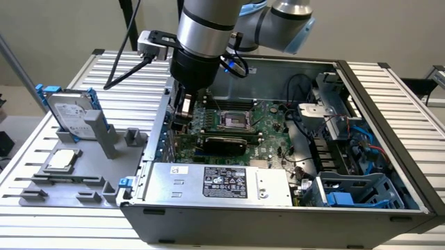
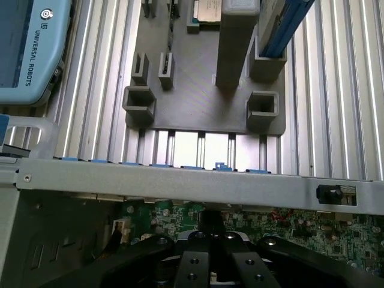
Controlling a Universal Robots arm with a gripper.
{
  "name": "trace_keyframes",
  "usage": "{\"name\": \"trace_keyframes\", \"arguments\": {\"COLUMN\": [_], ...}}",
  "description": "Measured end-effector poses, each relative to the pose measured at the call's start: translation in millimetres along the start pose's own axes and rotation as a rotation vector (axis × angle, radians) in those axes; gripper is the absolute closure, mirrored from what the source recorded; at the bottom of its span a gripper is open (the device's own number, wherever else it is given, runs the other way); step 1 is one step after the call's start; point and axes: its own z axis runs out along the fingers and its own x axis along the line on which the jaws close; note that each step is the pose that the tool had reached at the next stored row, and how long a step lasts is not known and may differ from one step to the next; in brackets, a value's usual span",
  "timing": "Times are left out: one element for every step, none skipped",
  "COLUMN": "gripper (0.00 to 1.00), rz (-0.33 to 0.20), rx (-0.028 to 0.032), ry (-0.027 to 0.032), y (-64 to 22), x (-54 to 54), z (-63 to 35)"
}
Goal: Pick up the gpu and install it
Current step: 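Press down on the gpu until it lock into place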
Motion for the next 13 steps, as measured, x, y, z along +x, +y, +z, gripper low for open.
{"name": "trace_keyframes", "arguments": {"gripper": [0.89, 0.89, 0.89, 0.89, 0.89, 0.89, 0.89, 0.89, 0.89, 0.89, 0.89, 0.89, 0.89], "rz": [0.002, 0.006, 0.010, 0.015, 0.020, 0.025, 0.031, 0.038, 0.044, 0.051, 0.058, 0.064, 0.070], "rx": [-0.0001, -0.0002, -0.0005, -0.0008, -0.0011, -0.0016, -0.0020, -0.0025, -0.0030, -0.0035, -0.0040, -0.0044, -0.0047], "ry": [-0.0008, -0.0018, -0.0031, -0.0044, -0.0058, -0.0075, -0.0092, -0.0110, -0.0129, -0.0148, -0.0167, -0.0194, -0.0210], "y": [0.0, -0.1, -0.1, 0.0, 0.0, 0.0, 0.0, 0.0, 0.0, 0.0, 0.0, 0.1, 0.2], "x": [0.0, 0.0, -0.1, -0.1, -0.1, -0.1, -0.2, -0.2, -0.3, -0.3, -0.3, -0.5, -0.5], "z": [0.1, 0.1, 0.1, 0.1, 0.1, 0.1, 0.1, 0.0, 0.0, 0.0, 0.0, 0.4, 0.4]}}
